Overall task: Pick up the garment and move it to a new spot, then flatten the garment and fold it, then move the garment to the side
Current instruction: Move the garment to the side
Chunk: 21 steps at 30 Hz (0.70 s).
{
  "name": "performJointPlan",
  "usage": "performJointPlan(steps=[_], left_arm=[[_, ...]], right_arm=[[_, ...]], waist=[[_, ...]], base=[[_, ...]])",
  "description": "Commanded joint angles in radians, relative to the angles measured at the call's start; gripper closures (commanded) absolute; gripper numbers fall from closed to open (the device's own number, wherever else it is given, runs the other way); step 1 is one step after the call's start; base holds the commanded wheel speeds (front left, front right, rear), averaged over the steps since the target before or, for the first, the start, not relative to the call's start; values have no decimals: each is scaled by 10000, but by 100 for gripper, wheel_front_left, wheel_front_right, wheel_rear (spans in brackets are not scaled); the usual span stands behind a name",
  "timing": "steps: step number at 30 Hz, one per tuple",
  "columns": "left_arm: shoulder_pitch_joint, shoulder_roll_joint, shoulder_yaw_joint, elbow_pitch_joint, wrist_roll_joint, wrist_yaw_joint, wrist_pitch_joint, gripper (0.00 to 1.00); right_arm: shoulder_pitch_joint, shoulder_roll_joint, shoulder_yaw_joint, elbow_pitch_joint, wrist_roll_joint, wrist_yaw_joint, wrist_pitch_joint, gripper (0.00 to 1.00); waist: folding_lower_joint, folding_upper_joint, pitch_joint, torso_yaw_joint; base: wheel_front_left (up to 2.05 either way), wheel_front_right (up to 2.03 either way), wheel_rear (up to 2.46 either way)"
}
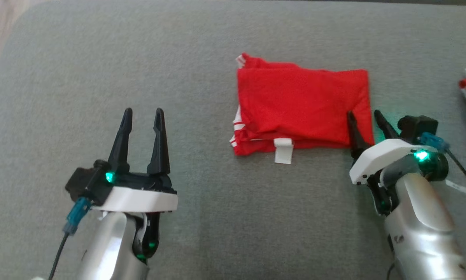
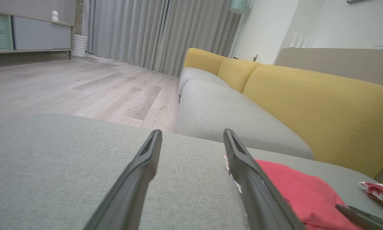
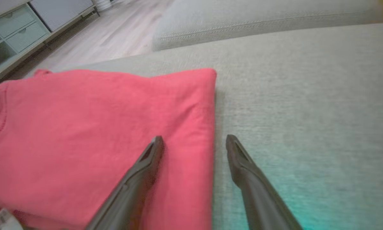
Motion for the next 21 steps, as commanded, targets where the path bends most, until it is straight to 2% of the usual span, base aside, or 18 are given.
performJointPlan(steps=[1,5,6,7,12,21], left_arm=[[-380,74,191,-306,-53,56,-51,0],[-467,74,51,-310,-115,81,-51,0],[-484,74,52,-301,-140,83,-51,0],[-495,74,83,-304,-195,97,-51,0],[-447,74,273,-298,-56,101,-51,0],[-512,74,263,-396,131,-18,-51,0]], right_arm=[[-350,23,173,-188,14,-9,47,0],[-763,23,341,744,218,-9,370,2],[-853,23,442,933,202,-9,420,29],[-940,23,550,1085,114,-9,418,100],[-1328,24,992,1408,-517,-9,-235,100],[-1636,-304,1212,1062,-2261,-9,-1395,100]], waist=[[-1,0,187,197],[-1,0,339,391],[-1,0,354,403],[-1,0,364,405],[-1,0,252,150],[-1,0,-235,-887]], base=[[0,0,0],[0,0,0],[0,0,0],[0,0,0],[0,0,0],[0,0,0]])
